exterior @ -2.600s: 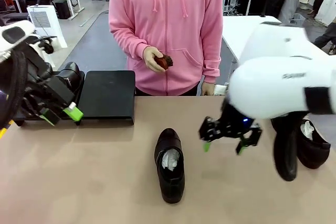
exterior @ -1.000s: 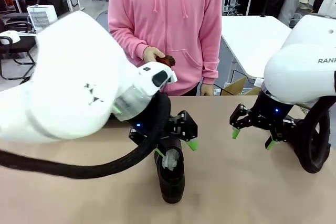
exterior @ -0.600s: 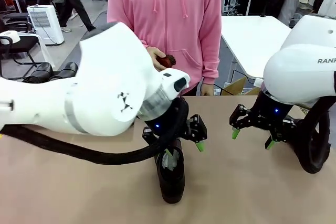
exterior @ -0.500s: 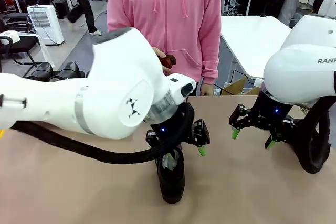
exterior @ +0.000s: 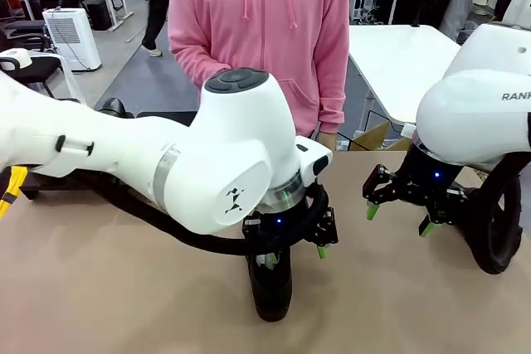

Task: Organize the shoes by placing them on the stand.
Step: Place the Shoe from the middle of the table onto the Shoes Stand.

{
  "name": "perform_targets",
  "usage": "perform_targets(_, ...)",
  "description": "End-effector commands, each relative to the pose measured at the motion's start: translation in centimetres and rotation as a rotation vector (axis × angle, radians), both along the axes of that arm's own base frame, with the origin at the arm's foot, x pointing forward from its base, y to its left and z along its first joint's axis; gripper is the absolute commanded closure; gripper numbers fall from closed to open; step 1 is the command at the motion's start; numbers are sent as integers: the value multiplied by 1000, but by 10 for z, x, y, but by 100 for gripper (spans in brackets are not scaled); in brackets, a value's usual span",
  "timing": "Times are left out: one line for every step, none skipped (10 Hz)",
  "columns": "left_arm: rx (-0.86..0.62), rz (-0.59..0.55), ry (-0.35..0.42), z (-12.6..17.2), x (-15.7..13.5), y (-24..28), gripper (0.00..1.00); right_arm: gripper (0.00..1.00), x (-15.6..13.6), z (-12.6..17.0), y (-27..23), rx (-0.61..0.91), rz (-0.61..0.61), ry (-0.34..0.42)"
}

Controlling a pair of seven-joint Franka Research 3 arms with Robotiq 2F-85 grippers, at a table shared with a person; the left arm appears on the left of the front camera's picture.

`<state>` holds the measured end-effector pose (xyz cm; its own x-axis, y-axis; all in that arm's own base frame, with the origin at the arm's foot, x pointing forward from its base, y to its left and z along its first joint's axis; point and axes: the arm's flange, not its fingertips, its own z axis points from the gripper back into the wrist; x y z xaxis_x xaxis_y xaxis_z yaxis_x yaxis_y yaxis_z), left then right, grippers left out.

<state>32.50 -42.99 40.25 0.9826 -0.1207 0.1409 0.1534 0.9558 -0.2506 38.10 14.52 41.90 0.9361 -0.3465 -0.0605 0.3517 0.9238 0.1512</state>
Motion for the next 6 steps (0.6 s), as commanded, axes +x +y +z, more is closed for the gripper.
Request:
perform_targets(25, 51, -25, -11, 8, -20, 15, 0, 0, 0, 1, 3, 12, 0)
perform_targets(44, 55, -21, -19, 10, -23, 15, 0, 0, 0, 1, 3, 12, 0)
perform_targets(63, 55, -20, -27, 13, -25, 15, 0, 0, 0, 1, 3, 12, 0)
perform_targets(75, 26, -10, -38, 14, -26, 15, 0, 0, 0, 1, 3, 12, 0)
perform_targets(78, 18, -17, -43, 15, -26, 15, 0, 0, 0, 1, 3, 12, 0)
perform_targets(82, 14, -24, -46, 16, -26, 15, 0, 0, 0, 1, 3, 12, 0)
